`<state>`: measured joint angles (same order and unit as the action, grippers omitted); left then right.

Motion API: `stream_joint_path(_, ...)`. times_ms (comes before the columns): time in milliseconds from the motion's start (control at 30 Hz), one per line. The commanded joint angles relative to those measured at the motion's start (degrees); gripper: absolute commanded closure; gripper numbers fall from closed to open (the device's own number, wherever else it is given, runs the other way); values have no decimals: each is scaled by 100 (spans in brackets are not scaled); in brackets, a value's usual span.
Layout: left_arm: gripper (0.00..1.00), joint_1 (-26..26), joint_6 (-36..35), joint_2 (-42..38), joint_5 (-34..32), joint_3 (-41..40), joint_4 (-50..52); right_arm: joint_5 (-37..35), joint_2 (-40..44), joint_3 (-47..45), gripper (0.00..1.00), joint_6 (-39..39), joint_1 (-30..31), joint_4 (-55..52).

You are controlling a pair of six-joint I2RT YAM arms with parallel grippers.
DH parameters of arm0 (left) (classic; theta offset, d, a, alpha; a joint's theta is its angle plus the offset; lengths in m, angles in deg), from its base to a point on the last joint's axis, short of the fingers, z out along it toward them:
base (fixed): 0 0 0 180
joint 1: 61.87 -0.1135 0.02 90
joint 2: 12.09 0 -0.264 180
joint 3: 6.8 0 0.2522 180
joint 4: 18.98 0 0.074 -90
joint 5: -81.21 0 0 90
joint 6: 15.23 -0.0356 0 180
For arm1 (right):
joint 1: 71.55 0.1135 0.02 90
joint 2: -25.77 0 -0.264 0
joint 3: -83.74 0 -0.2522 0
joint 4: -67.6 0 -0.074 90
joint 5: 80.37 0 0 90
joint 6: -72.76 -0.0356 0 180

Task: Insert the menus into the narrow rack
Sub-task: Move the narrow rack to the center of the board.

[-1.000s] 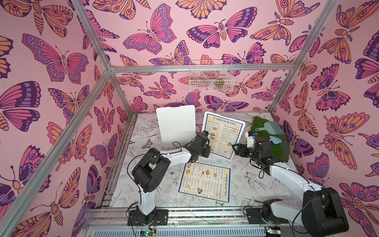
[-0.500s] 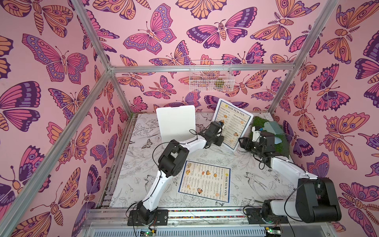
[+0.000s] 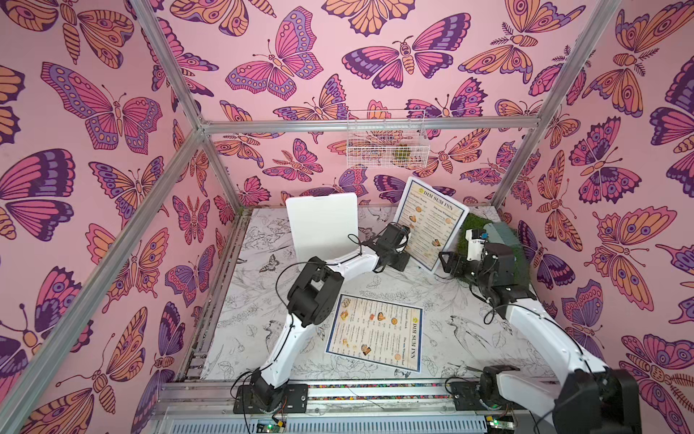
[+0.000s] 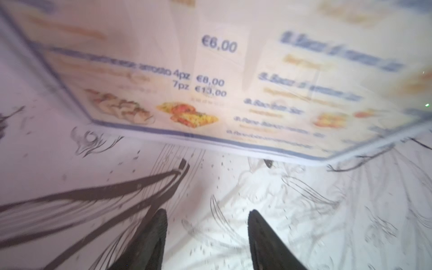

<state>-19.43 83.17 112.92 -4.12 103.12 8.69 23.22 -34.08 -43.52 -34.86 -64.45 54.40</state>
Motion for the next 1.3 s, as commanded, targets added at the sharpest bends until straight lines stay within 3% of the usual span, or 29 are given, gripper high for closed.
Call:
stream_joint_path(0,41,19,239,-1418,-373,-971,-551,-239,137,189,22,147,512,-431)
stream_joint_path(100,36,-5,450,-2618,-1051,-2237,-894,-267,-287,514,20,272,1253,-292)
stream_joint_path(267,5,-506,352,-4106,-1504,-3877,-1019,383,-1887,1327,11,362,1925,535)
stream_joint_path(400,2,-951,204,-5096,-1692,-4794,-1199,937,-3237,2238,1,511,2125,875)
stream_joint_path(600,0,-2671,263,-6298,-729,-6437,-3074,1589,-4630,3396,0,713,2199,1074)
stream_joint_path(767,0,-4035,331,-5694,457,-6578,-4144,2163,-5328,4070,4,797,2200,1084)
stream_joint_path(933,0,-5046,437,-4186,2966,-6462,-6250,2298,-5785,4504,9,813,2191,1089)
stream_joint_path(1033,1,-5374,683,-3589,3659,-6212,-6838,2296,-5849,4646,10,814,2193,1029)
stream_joint_path(1267,0,-5400,419,-2895,4246,-5376,-6326,2289,-5946,4844,11,858,2191,907)
